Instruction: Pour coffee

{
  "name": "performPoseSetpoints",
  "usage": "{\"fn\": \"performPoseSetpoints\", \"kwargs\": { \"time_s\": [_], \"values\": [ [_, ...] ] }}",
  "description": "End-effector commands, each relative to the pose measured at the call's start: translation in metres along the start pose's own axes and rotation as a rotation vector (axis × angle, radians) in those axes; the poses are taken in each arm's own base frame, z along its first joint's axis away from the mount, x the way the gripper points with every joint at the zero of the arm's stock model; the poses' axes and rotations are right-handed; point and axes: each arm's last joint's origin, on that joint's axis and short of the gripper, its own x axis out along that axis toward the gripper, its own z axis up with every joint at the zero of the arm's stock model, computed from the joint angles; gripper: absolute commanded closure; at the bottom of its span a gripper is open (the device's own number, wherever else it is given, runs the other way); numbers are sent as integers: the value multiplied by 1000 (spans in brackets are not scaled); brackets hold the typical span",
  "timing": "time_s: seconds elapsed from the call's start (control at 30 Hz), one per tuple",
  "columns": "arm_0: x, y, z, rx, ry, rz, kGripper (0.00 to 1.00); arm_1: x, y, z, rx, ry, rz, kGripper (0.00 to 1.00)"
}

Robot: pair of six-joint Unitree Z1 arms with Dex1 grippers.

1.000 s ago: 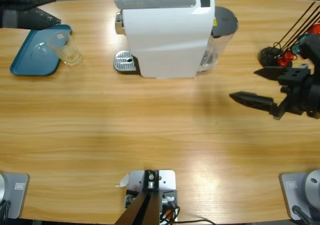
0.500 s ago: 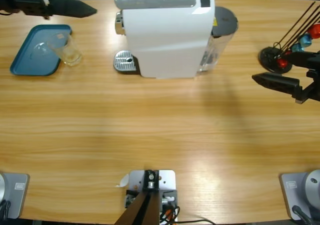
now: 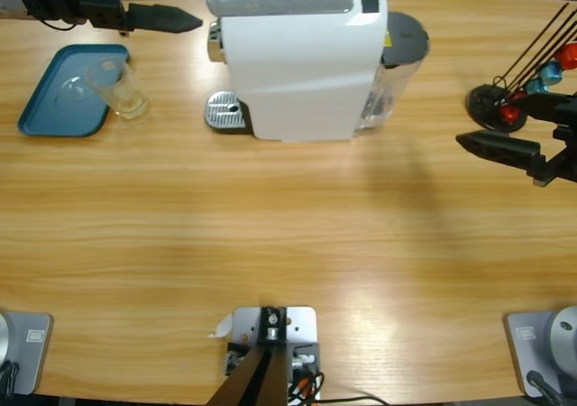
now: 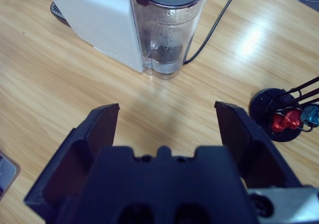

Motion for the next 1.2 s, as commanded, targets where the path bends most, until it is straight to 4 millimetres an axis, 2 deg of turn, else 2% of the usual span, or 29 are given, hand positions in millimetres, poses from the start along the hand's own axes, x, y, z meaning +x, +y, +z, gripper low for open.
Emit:
{"fn": "performPoseSetpoints", "kwargs": {
  "time_s": [0.03,0.23,0.3,0.53,0.6,0.63,0.77,0.83,0.87,0.93,0.97,1.2],
  "values": [
    [12,30,12,-70,-15,-14,234,3,-2,-9,6,20,-24,156],
    [19,39,14,-82,-12,-22,234,4,-2,-9,6,17,-25,156],
    [20,42,14,-86,-13,-26,276,4,-2,-9,6,17,-25,156],
    [23,44,18,-86,-27,-52,279,6,-1,-8,5,20,-26,156],
    [24,45,19,-84,-29,-62,388,6,-1,-8,5,20,-26,156],
    [25,45,19,-84,-29,-64,404,6,-1,-8,5,19,-27,156],
    [30,50,17,-92,-19,-76,572,6,-1,-8,6,18,-29,156],
    [32,54,16,-96,-17,-81,711,6,-1,-8,6,19,-29,156],
    [33,55,15,-97,-17,-86,740,6,-1,-8,6,19,-29,156],
    [33,56,14,-98,-18,-89,933,6,-1,-8,5,19,-29,156],
    [33,57,14,-97,-19,-90,997,6,-1,-8,5,20,-31,156],
    [33,58,14,-96,-31,-116,1000,7,-1,-7,5,20,-32,161]
  ]
}}
